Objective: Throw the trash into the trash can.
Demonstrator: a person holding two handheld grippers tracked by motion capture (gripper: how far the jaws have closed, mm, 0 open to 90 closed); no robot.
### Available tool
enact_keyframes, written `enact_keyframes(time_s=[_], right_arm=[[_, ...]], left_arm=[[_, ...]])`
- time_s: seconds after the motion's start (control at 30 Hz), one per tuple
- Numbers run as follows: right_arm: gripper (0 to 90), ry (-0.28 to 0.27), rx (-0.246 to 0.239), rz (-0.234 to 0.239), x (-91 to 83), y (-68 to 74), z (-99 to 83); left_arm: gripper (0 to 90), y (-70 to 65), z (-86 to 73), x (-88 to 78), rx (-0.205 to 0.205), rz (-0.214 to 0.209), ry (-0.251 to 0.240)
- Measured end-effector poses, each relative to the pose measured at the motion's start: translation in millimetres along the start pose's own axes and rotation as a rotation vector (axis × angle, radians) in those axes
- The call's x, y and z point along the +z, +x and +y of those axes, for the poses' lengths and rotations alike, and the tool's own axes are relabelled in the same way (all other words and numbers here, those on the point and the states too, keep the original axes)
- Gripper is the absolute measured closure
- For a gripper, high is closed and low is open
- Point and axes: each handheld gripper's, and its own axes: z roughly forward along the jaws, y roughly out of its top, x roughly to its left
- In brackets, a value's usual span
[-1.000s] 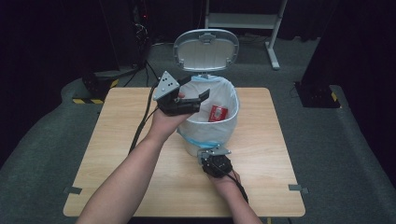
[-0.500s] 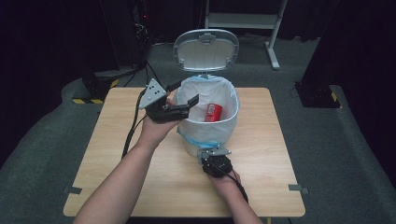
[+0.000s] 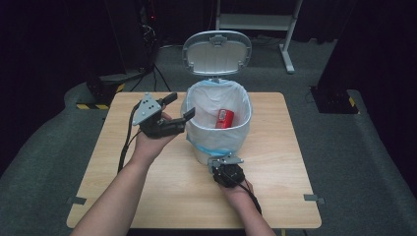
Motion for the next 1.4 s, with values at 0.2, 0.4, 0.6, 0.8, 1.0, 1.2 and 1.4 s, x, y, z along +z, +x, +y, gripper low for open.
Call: enact_keyframes(time_s=[0.2, 0.4, 0.6, 0.8, 1.0, 1.2, 1.4], right_arm=[[55.1, -0.003, -0.005, -0.001, 0.1, 0.0, -0.2], [55.0, -0.002, -0.003, 0.000, 0.1, 0.0, -0.1], [55.0, -0.004, -0.002, -0.003, 0.0, 0.1, -0.4], [55.0, -0.016, 0.001, 0.000, 0.1, 0.2, -1.9], [55.0, -0.025, -0.001, -0.003, 0.0, 0.2, -3.1], [55.0, -0.027, -0.001, -0.002, 0.0, 0.0, -3.4], [55.0, -0.030, 0.001, -0.003, 0.0, 0.7, -3.7]], left_arm=[[22.7, 14.2, -15.5, -20.5, -0.031, 0.031, 0.011], [23.0, 22.1, -31.6, -32.3, -0.029, 0.053, 0.050], [23.5, 25.7, -52.8, -40.1, -0.040, 0.070, 0.092], [23.7, 27.6, -73.7, -44.9, -0.055, 0.077, 0.139], [24.2, 25.6, -102.5, -49.5, -0.061, 0.084, 0.214], [24.8, 26.0, -148.0, -61.9, -0.081, 0.100, 0.338], [25.1, 25.8, -181.4, -79.2, -0.076, 0.138, 0.465]])
